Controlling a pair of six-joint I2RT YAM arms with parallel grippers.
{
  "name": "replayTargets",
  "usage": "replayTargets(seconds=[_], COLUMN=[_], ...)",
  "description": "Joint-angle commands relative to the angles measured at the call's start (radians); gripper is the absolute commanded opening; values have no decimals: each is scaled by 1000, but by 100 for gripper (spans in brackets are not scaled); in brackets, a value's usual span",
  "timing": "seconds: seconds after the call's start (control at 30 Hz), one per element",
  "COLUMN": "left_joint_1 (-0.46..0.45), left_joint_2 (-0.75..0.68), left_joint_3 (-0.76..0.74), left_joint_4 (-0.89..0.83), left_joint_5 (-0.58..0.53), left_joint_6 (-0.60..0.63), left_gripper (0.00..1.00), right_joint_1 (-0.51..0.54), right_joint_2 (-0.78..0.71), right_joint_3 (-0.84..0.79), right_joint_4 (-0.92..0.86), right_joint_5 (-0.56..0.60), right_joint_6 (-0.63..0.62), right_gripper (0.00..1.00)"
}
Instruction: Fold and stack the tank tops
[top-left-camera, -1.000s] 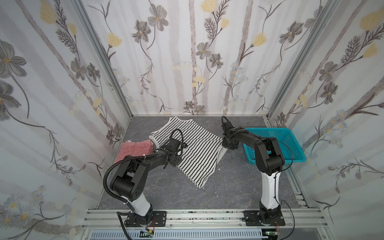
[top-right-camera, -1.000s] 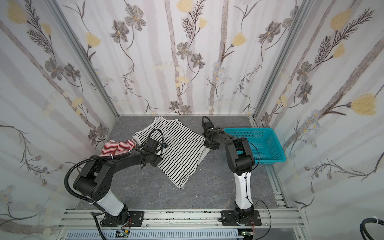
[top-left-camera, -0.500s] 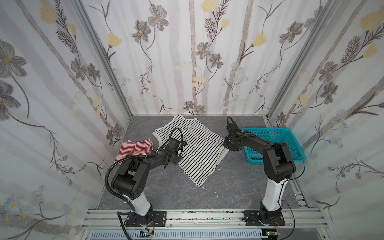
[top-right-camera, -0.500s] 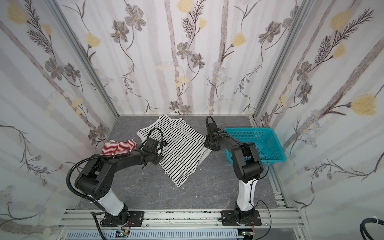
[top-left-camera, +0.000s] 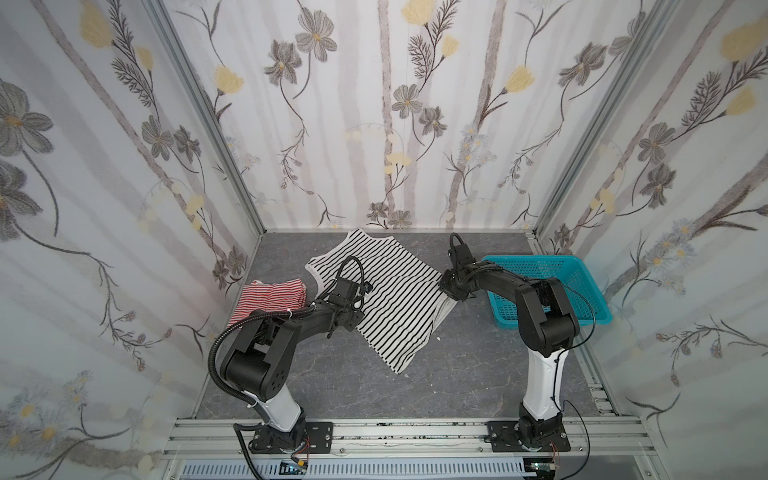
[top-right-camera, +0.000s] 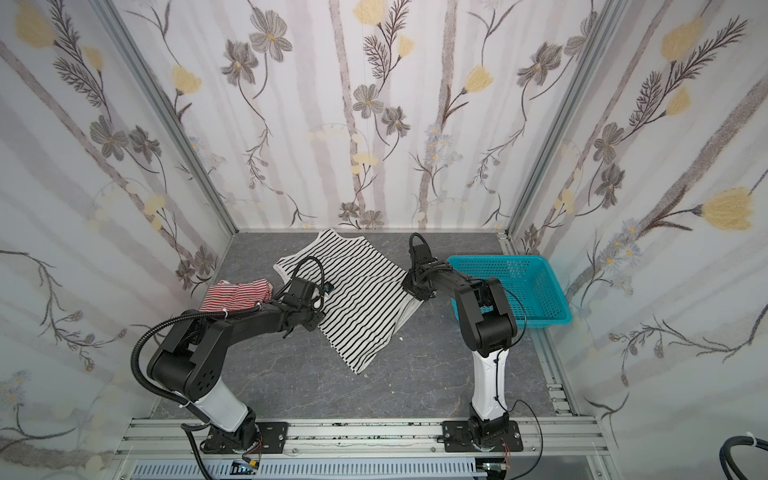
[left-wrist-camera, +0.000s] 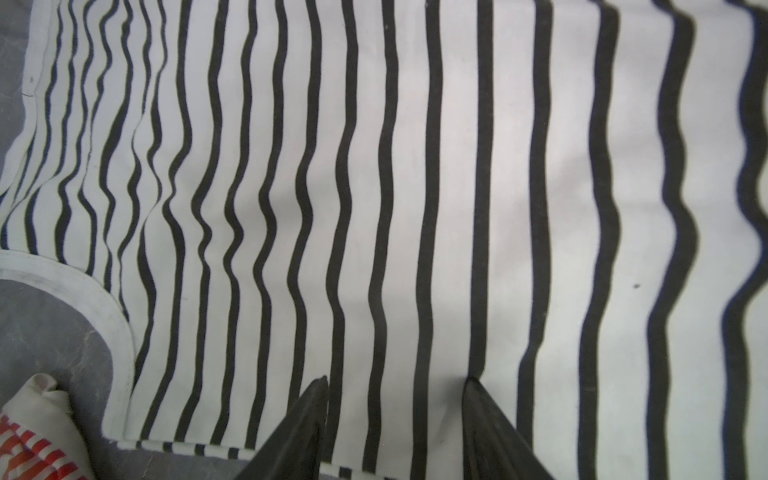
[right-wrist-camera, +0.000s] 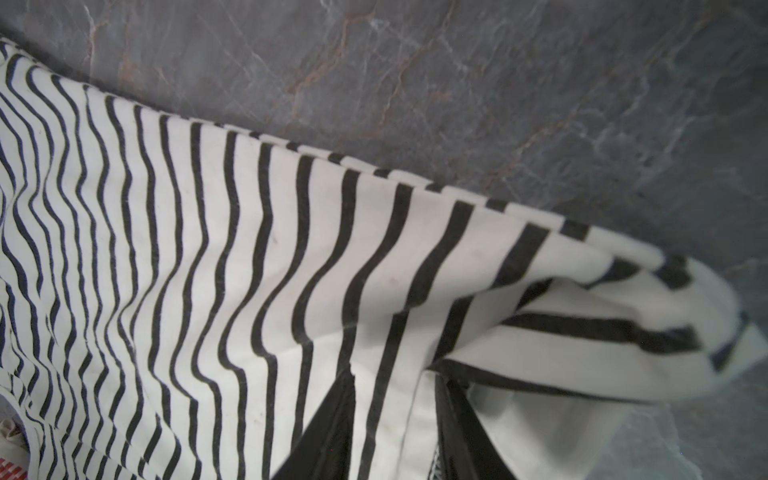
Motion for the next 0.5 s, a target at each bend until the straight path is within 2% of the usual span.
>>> replayTargets(seconds=[0.0, 0.47], left_joint_1=[0, 1], left_joint_2=[4, -5], left_joint_3=[-18, -21], left_joint_4=[-170, -167], left_joint_5=[23, 26], left_joint_6=[8, 3], left_gripper=[55, 55], right_joint_1=[2, -32], right_joint_2=[14, -14], right_joint_3=[28, 14], right_joint_4=[-27, -102], right_joint_5=[43, 137], right_joint_6=[-4, -49], right_gripper=[34, 33])
